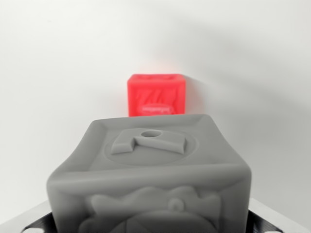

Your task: Destack cube

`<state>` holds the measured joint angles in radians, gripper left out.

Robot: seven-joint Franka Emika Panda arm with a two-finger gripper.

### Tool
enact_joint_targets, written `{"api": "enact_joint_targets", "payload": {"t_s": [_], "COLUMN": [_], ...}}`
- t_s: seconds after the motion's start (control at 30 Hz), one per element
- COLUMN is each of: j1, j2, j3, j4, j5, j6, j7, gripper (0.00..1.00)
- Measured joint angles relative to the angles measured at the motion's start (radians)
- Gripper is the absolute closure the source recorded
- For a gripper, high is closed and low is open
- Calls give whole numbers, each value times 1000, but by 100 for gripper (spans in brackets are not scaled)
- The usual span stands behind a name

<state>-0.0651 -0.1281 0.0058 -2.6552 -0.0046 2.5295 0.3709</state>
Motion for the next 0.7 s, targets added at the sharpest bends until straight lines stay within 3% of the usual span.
{"api": "enact_joint_targets", "payload": {"t_s": [0.2, 0.7], "j1": [-1, -23], "j2": [-25, -19], "j3": [-6, -53], "j4": [3, -23], "j5": [0, -4], "j6": [-23, -1], "j7": [-13, -102], "gripper": [100, 100]}}
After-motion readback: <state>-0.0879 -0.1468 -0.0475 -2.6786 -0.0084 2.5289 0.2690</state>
